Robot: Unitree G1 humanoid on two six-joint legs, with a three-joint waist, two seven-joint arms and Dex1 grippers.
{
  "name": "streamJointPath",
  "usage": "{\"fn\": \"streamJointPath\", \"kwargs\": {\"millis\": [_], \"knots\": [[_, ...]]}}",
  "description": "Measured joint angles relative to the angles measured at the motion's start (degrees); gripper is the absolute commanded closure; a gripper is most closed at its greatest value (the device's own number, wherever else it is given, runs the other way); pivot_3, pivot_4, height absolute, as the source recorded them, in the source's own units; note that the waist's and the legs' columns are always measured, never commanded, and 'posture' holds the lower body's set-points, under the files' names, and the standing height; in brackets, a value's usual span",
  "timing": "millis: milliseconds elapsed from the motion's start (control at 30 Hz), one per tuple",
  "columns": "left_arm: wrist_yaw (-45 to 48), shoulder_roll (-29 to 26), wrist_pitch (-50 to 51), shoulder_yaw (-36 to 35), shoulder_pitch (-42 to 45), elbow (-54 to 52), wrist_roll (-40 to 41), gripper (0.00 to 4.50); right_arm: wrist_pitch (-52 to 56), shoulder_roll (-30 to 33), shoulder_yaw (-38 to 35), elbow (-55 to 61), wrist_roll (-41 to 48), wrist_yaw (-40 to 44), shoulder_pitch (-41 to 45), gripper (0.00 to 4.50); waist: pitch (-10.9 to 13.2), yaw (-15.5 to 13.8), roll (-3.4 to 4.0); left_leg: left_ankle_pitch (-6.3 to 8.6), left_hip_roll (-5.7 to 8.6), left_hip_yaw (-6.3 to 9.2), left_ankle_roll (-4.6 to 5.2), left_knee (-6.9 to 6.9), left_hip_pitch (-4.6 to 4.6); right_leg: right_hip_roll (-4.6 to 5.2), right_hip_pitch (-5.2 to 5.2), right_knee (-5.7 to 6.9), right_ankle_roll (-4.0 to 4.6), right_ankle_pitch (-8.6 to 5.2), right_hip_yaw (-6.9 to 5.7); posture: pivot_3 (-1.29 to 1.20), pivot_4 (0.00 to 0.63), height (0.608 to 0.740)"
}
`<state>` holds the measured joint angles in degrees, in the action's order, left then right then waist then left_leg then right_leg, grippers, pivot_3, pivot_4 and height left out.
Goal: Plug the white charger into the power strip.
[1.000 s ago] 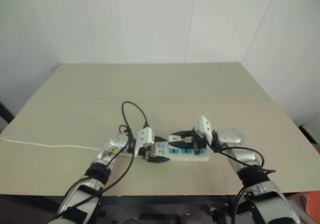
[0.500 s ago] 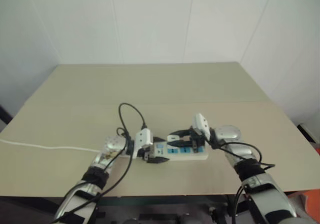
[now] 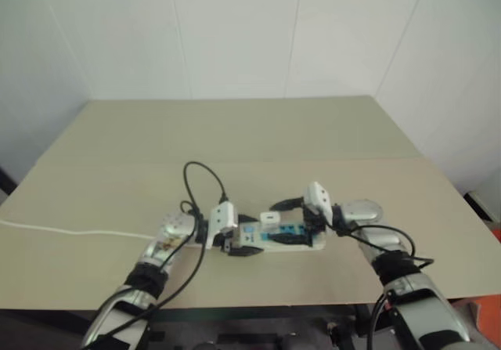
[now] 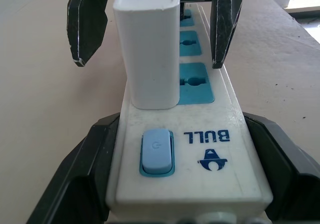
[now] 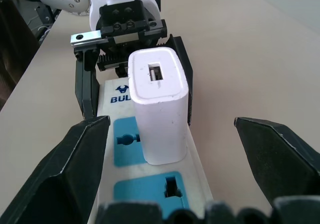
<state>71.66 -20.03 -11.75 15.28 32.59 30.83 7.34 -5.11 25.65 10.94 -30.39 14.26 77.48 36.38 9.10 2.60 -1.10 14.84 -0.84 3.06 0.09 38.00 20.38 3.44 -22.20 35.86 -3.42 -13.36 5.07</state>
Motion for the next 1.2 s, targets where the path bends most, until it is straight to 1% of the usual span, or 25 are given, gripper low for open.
{"fn": "streamJointPath", "kwargs": {"millis": [100,167,233,300,367,400,500,600,700,767,867,967,1100,1200], "knots": [[0.3,0.3,-0.6,0.2,0.7,0.8,0.0,1.20,1.7,1.6,-0.1,3.4,0.3,0.7,-1.6,0.03,0.0,-0.2,-0.01,0.00,0.01,0.01,0.00,0.00,0.07,0.01,-0.05,-0.01,-0.03,-0.02,-0.01,0.00,0.150,0.740],[0.7,0.4,-0.5,0.0,0.9,1.0,0.1,0.46,2.7,3.0,-0.5,5.7,0.6,1.2,-2.3,0.00,0.0,-0.1,-0.01,0.00,0.01,0.00,0.00,0.00,0.11,0.01,-0.09,-0.01,-0.03,-0.02,0.00,0.00,0.150,0.740],[1.2,0.2,0.6,-0.3,1.0,1.3,-0.1,0.02,4.1,4.6,-1.4,8.3,1.2,1.5,-2.4,0.00,0.1,-0.1,0.01,0.00,0.01,0.00,0.00,0.00,0.19,0.01,-0.18,0.01,-0.04,-0.02,0.00,0.00,0.150,0.740],[2.3,-0.2,1.3,-0.5,1.0,0.5,0.4,0.02,5.0,6.0,-2.6,10.3,2.5,2.2,-2.5,0.00,0.1,0.0,-0.02,0.00,0.00,0.01,0.00,0.00,0.27,0.00,-0.26,0.00,-0.04,-0.02,-0.01,0.00,0.150,0.740],[3.7,-1.5,2.4,-0.5,0.7,-1.2,1.1,0.02,5.9,7.3,-3.1,11.4,2.9,2.5,-2.5,0.00,0.2,0.2,-0.05,0.00,0.00,0.01,0.00,0.00,0.55,-0.01,-0.57,0.04,0.09,0.06,0.00,0.00,0.150,0.740],[4.7,-3.0,3.0,-0.7,-0.1,-3.3,1.9,0.02,6.1,7.8,-3.5,11.4,2.9,2.5,-2.5,0.00,0.3,0.3,-0.08,-0.02,0.01,-0.01,-0.03,0.02,0.84,0.00,-0.95,0.14,0.31,0.20,0.04,0.00,0.150,0.740],[6.5,-7.1,4.7,-2.2,-2.3,-9.8,3.9,0.02,6.6,9.3,-5.0,11.7,3.3,2.4,-2.5,0.00,0.6,0.2,-0.04,-0.04,0.00,0.01,-0.06,0.02,1.17,0.00,-1.33,0.22,0.35,0.22,0.05,0.00,0.150,0.740],[8.3,-12.8,8.2,-5.4,-4.4,-17.9,7.6,0.02,7.5,13.2,-8.1,13.5,5.2,2.8,-3.1,0.00,0.7,-0.1,-0.02,-0.15,0.00,0.04,-0.24,0.11,1.89,0.04,-2.07,0.36,0.37,0.26,0.04,0.00,0.150,0.740],[8.7,-17.6,11.9,-9.4,-5.5,-23.5,11.1,0.02,8.3,17.0,-11.6,15.8,7.2,3.5,-4.8,0.00,0.8,-0.5,-0.03,-0.15,0.00,0.05,-0.24,0.13,1.91,0.07,-2.04,0.31,0.37,0.26,-0.01,0.00,0.150,0.740],[8.5,-20.7,13.8,-12.1,-6.1,-25.4,12.6,0.02,8.8,19.5,-14.0,16.9,7.9,3.5,-6.7,0.00,0.8,-0.6,-0.02,-0.15,0.00,0.04,-0.24,0.13,1.88,0.07,-1.99,0.29,0.36,0.26,-0.02,0.00,0.150,0.740],[8.2,-24.9,17.0,-16.0,-9.1,-28.9,14.9,0.02,9.6,23.2,-17.4,18.9,9.3,3.4,-11.4,0.00,0.9,-0.3,-0.01,-0.15,-0.01,-0.01,-0.24,0.13,1.85,0.06,-1.98,0.31,0.36,0.25,-0.01,0.00,0.150,0.740],[8.1,-27.4,19.0,-17.6,-12.8,-31.8,15.9,0.02,10.2,25.0,-19.9,20.7,9.6,2.4,-15.3,0.00,1.0,-0.1,0.00,-0.15,-0.03,-0.03,-0.24,0.13,1.86,0.04,-2.00,0.32,0.36,0.25,0.00,0.00,0.150,0.740],[6.1,-30.9,23.1,-23.9,-20.0,-34.9,18.2,0.02,10.5,28.1,-25.8,22.4,9.5,0.4,-24.2,0.00,1.1,0.0,-0.01,-0.15,-0.05,-0.06,-0.24,0.12,1.84,0.03,-2.00,0.31,0.36,0.25,0.01,0.00,0.150,0.740],[3.6,-31.4,24.7,-27.0,-22.8,-37.6,19.4,0.02,11.4,28.2,-28.4,25.0,9.7,-1.7,-27.9,0.00,1.1,-0.1,-0.02,-0.18,-0.05,-0.10,-0.28,0.13,1.73,0.04,-1.88,0.31,0.34,0.27,0.04,0.00,0.150,0.740]]}}
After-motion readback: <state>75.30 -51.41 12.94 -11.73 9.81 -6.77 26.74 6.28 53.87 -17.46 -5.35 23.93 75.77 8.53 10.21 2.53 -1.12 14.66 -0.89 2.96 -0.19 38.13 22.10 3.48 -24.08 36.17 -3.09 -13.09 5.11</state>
